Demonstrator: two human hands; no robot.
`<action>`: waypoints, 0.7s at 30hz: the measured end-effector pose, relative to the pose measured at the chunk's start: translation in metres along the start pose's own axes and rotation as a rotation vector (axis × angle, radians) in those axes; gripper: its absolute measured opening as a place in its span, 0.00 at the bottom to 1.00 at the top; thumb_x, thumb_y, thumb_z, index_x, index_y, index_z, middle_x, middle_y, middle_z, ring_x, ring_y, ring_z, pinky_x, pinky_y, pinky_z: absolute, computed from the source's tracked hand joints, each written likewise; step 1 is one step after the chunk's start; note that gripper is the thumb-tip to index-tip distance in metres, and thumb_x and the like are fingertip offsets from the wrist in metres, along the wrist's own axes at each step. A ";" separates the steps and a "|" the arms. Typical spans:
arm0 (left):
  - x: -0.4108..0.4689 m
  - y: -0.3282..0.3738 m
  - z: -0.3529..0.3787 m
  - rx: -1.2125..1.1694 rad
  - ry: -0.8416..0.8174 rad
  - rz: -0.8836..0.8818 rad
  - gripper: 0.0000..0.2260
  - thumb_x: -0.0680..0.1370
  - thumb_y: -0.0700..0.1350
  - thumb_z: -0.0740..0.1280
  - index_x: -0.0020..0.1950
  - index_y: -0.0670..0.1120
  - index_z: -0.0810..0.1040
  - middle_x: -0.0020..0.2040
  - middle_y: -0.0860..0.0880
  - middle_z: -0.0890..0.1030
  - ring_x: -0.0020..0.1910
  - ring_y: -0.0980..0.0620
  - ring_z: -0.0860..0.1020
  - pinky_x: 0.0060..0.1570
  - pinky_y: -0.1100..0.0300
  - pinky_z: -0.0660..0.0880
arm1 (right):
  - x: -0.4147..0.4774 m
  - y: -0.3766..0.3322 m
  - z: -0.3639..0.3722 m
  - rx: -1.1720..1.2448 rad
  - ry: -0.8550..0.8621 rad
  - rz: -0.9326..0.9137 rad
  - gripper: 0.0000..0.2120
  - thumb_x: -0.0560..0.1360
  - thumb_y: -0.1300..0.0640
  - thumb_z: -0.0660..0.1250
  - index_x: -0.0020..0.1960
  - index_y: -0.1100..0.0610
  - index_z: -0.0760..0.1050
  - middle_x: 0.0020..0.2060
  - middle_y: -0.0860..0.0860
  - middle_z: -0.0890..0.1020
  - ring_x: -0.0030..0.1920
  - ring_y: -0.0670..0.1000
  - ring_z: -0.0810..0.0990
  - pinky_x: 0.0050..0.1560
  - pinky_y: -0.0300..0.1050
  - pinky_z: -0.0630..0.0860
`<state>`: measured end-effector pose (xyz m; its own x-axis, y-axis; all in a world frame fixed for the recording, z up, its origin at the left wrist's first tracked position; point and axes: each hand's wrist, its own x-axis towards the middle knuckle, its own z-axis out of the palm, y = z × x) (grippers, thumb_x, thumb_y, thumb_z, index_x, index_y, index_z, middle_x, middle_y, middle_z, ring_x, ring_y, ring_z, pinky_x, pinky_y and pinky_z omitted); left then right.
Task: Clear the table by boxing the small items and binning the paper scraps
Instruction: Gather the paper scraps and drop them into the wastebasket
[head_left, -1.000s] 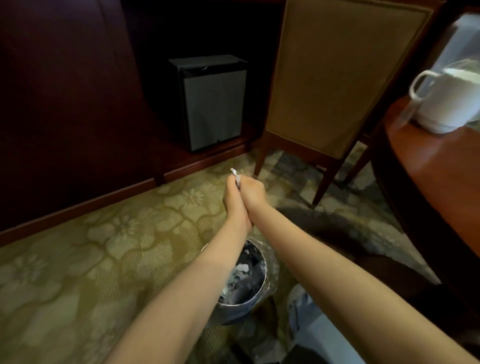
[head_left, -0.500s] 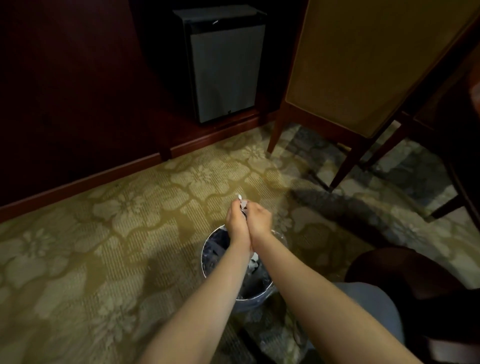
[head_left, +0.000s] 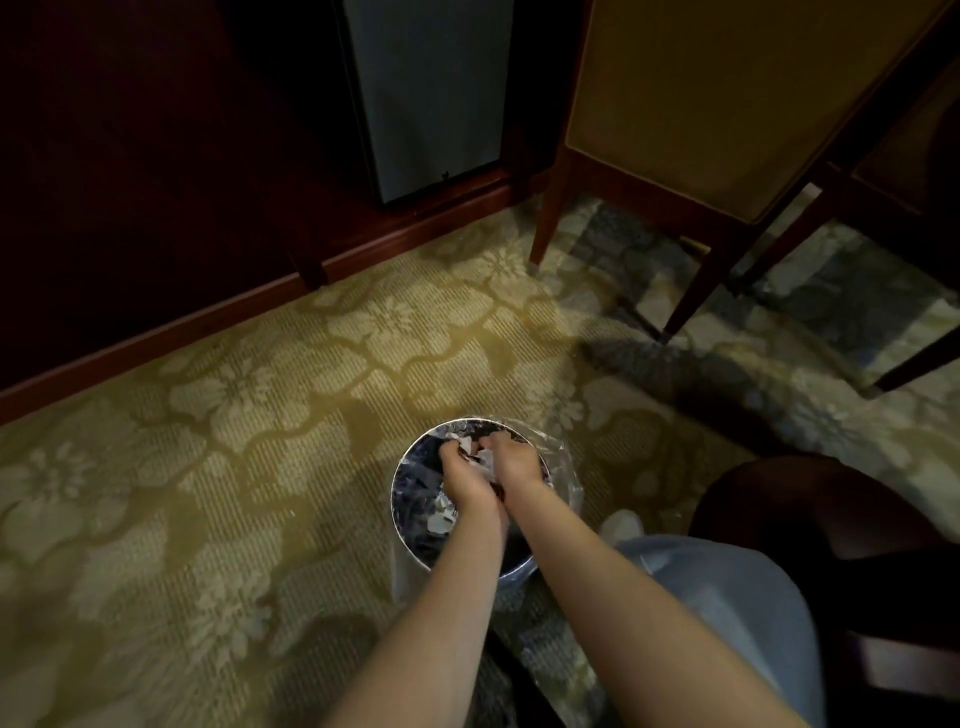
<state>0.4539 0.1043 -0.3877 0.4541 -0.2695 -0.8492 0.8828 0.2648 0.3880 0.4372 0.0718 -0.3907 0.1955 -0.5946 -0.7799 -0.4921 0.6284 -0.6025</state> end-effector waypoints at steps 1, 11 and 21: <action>0.000 0.001 0.000 -0.020 0.008 -0.003 0.15 0.79 0.47 0.55 0.32 0.46 0.68 0.19 0.53 0.72 0.24 0.54 0.71 0.23 0.66 0.68 | 0.001 0.001 0.003 -0.012 0.001 0.014 0.14 0.78 0.59 0.56 0.43 0.63 0.78 0.43 0.59 0.79 0.46 0.55 0.77 0.46 0.47 0.72; 0.005 0.005 -0.007 0.082 0.097 -0.082 0.15 0.79 0.48 0.55 0.34 0.45 0.68 0.33 0.46 0.72 0.31 0.49 0.69 0.31 0.59 0.66 | 0.017 0.022 0.014 -0.025 -0.044 0.125 0.21 0.78 0.54 0.53 0.61 0.66 0.74 0.59 0.62 0.78 0.59 0.61 0.76 0.63 0.55 0.72; -0.008 0.011 -0.009 0.216 0.108 -0.064 0.16 0.81 0.50 0.53 0.38 0.43 0.69 0.39 0.45 0.72 0.36 0.48 0.70 0.36 0.59 0.67 | 0.010 0.018 -0.002 -0.001 -0.081 0.123 0.17 0.81 0.53 0.50 0.54 0.62 0.73 0.45 0.60 0.76 0.37 0.53 0.70 0.37 0.40 0.66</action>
<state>0.4588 0.1178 -0.3800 0.3912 -0.1757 -0.9034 0.9199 0.0431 0.3899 0.4282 0.0758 -0.4094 0.2018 -0.4706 -0.8589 -0.5172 0.6935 -0.5015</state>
